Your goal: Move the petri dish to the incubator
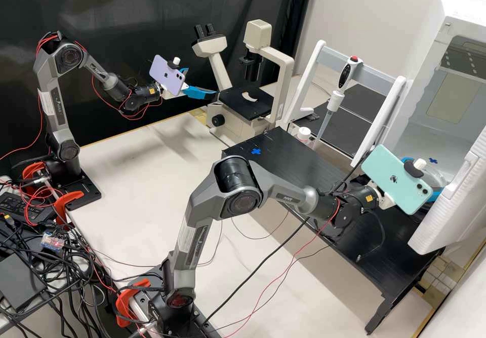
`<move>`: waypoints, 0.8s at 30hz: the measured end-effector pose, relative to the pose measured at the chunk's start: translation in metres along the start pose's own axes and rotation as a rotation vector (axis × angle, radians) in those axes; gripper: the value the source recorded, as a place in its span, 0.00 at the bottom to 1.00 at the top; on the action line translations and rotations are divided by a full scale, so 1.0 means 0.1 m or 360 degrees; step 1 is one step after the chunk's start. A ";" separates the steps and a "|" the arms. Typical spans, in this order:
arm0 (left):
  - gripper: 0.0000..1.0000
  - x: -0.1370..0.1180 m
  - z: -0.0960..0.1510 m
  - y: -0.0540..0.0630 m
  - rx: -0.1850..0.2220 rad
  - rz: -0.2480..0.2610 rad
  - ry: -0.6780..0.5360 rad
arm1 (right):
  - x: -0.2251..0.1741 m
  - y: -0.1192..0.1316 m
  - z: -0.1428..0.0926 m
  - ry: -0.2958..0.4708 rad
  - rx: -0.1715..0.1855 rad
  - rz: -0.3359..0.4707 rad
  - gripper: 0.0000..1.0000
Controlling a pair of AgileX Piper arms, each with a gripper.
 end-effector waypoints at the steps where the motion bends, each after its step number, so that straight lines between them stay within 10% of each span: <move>1: 1.00 0.00 0.00 0.00 0.0000 0.0000 0.0000 | 0.03 -0.01 -0.02 -0.0008 -0.0002 -0.0009 0.00; 24: 1.00 0.00 0.00 0.00 0.0000 0.0000 0.0000 | 1.20 -0.30 -0.38 -0.0159 -0.0114 -0.0089 0.00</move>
